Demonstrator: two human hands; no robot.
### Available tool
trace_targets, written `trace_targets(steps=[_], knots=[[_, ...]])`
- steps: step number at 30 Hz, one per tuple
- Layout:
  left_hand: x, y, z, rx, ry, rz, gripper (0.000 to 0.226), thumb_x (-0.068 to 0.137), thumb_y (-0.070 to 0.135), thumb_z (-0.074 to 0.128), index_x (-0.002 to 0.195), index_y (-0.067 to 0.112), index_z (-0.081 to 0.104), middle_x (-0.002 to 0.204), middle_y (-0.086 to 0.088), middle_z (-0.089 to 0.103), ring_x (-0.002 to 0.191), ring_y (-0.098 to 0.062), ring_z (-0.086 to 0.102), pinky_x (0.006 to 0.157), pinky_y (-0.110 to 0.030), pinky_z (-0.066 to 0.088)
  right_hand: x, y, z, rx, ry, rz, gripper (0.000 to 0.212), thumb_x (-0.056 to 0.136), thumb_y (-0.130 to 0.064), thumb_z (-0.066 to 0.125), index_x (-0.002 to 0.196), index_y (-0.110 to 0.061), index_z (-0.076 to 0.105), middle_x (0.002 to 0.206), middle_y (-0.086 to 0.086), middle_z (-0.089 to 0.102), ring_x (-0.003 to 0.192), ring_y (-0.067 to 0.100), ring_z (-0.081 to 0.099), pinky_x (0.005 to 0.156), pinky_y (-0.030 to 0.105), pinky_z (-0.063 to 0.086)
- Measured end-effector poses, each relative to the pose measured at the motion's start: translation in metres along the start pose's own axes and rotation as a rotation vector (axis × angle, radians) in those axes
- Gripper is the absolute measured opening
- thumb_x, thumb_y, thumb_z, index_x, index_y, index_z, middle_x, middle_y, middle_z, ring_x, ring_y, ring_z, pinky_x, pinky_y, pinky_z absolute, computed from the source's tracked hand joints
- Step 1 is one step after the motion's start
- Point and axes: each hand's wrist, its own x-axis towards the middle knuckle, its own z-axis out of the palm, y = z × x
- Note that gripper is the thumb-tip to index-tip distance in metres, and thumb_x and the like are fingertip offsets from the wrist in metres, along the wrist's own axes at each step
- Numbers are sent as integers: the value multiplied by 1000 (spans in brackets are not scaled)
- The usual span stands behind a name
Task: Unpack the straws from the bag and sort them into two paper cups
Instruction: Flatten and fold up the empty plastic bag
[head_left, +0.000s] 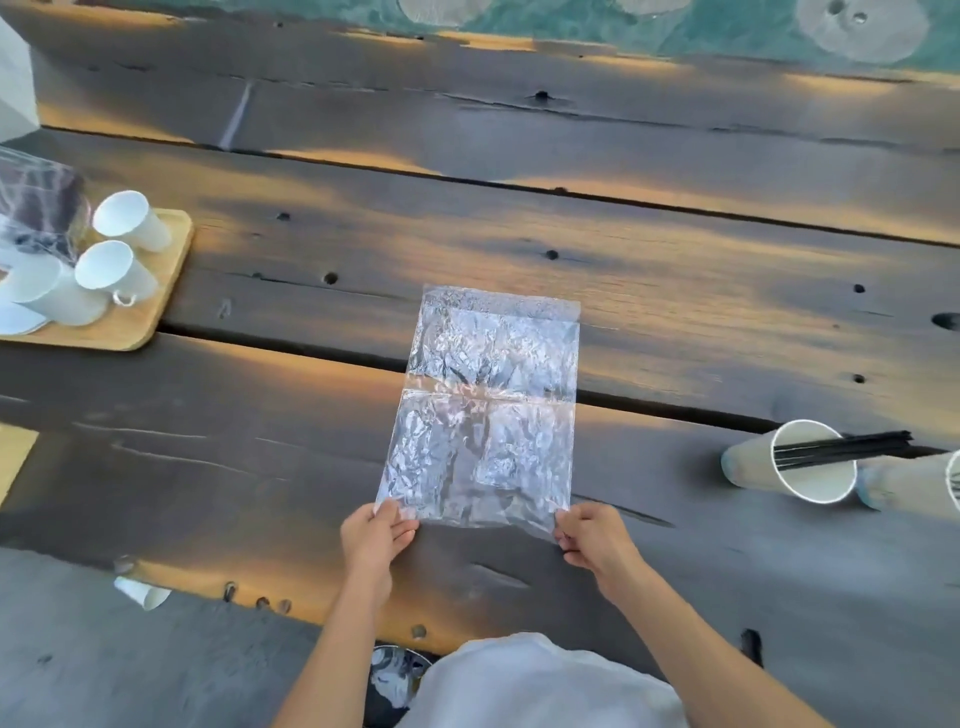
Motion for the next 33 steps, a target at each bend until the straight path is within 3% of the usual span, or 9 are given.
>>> trace_targets(steps=[8,14,16,19,21,24,27,30,33], knots=[[-17,3,17,380,-254,-31,18,97,10,63,87,-4,70,75,-17,77,62,-21,69,56,-26,57,5,7,-47,-114,183,-100,24,102,-14,48,79,-8,49,67,11,50,52,17,51,52,28,46],[-17,13,19,965,-484,-48,22,90,18,70,82,-2,73,71,-11,77,65,-23,75,54,-25,58,16,26,-85,-425,92,133,28,90,-10,57,62,-8,52,55,12,52,45,22,45,47,24,38],[-11,17,20,1153,-464,49,30,88,29,69,68,6,69,64,-5,76,60,-20,74,58,-27,60,17,22,-94,-586,153,117,27,85,-17,59,60,-9,56,57,11,56,54,25,49,54,26,39],[-2,31,30,1316,-319,253,39,87,42,66,59,16,60,59,0,74,58,-20,72,67,-32,61,26,9,-100,-550,290,-1,25,85,-16,55,62,-7,51,64,13,61,68,34,57,59,33,41],[4,45,44,1201,-249,355,31,89,36,64,65,16,63,65,0,74,57,-18,71,68,-34,61,37,-7,-100,-424,342,-89,19,86,-11,51,67,-8,55,70,15,67,74,37,63,65,39,51],[10,68,74,896,-229,399,7,94,18,62,96,16,68,89,-2,72,63,-18,70,63,-35,62,55,-40,-97,-213,344,-126,11,89,-7,51,86,-11,61,76,10,69,66,28,65,71,45,58],[20,92,103,696,-213,393,27,96,10,61,123,10,60,103,-6,67,76,-21,70,62,-31,62,76,-71,-99,-136,328,-157,15,94,-7,50,105,-10,59,88,10,69,66,21,65,70,42,61],[31,111,126,587,-210,349,36,96,6,59,130,14,53,104,-6,67,72,-20,71,57,-25,59,94,-104,-101,-90,319,-201,22,96,1,46,114,-5,56,98,13,67,63,20,65,56,32,57],[43,126,144,582,-176,316,38,93,5,59,130,13,53,101,-6,68,63,-17,69,60,-28,61,109,-127,-104,-96,336,-171,21,96,0,46,112,-8,56,96,14,69,68,25,66,60,39,60]])
